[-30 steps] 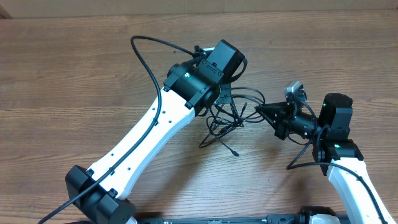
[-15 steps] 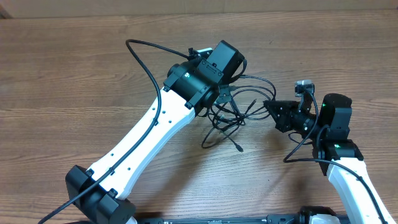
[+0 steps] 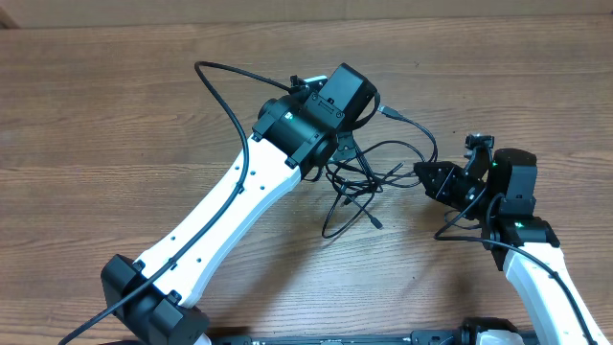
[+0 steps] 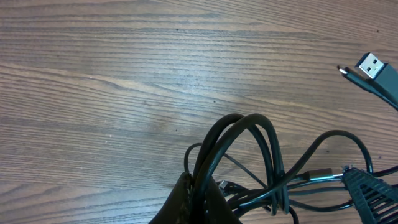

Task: Untangle cables

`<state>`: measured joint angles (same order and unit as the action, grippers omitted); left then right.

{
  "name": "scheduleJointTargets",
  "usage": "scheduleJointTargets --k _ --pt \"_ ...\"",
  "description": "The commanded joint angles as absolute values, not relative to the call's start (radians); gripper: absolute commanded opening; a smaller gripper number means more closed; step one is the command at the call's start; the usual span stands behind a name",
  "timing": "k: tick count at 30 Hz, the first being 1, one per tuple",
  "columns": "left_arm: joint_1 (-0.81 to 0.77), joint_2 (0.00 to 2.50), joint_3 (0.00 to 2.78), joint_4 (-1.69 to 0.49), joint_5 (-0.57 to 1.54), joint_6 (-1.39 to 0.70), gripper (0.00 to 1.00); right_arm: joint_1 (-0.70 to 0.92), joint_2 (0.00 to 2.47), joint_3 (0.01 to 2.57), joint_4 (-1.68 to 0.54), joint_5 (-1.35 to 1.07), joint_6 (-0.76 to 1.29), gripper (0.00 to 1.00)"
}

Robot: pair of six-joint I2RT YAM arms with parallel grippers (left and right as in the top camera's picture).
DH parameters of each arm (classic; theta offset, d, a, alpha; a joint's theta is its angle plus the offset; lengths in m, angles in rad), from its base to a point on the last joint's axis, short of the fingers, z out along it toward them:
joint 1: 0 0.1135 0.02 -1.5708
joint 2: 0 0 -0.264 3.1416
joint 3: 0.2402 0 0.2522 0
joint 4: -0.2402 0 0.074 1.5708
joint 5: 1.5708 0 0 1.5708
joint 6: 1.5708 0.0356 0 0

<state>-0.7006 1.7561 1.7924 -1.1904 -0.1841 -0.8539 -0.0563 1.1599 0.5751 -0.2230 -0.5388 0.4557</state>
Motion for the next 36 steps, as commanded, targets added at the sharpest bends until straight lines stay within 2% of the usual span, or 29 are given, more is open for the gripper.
scheduleJointTargets --k 1,3,7,12,16,20,25,32,34,35,36 --pt "-0.694 1.740 1.809 -1.200 -0.236 -0.830 0.05 -0.059 1.162 0.590 -0.231 -0.463 0.501 0.04" --pt "-0.694 1.740 1.809 -1.201 -0.236 -0.828 0.04 -0.059 1.162 0.590 -0.231 -0.461 0.501 0.04" --pt "-0.694 1.740 1.809 -1.200 -0.236 -0.784 0.04 -0.059 1.162 0.590 -0.231 -0.460 0.501 0.31" --pt "-0.694 1.740 1.809 -1.200 -0.236 -0.671 0.04 -0.059 1.162 0.590 -0.229 -0.455 0.501 0.30" --pt "-0.694 1.740 1.809 -1.200 -0.234 -0.572 0.04 -0.059 1.162 0.590 -0.210 -0.456 0.471 0.60" --pt "-0.694 1.740 1.809 -1.190 -0.171 -0.404 0.04 -0.059 1.162 0.590 -0.196 -0.484 0.335 0.74" --pt "-0.694 1.740 1.809 -1.173 -0.033 -0.207 0.04 -0.059 1.162 0.590 -0.160 -0.642 0.164 0.86" --pt "-0.694 1.740 1.809 -1.170 0.037 -0.123 0.04 -0.059 1.162 0.590 -0.146 -0.739 0.100 0.92" --pt "-0.694 1.740 1.809 -1.170 0.037 -0.123 0.19 -0.059 1.162 0.590 -0.152 -0.739 0.100 0.96" --pt "-0.694 1.740 1.809 -1.170 0.037 -0.124 0.47 -0.059 1.162 0.590 -0.154 -0.739 0.100 0.96" --pt "-0.694 1.740 1.809 -1.170 0.036 -0.127 0.95 -0.059 1.162 0.590 -0.157 -0.739 0.100 0.98"
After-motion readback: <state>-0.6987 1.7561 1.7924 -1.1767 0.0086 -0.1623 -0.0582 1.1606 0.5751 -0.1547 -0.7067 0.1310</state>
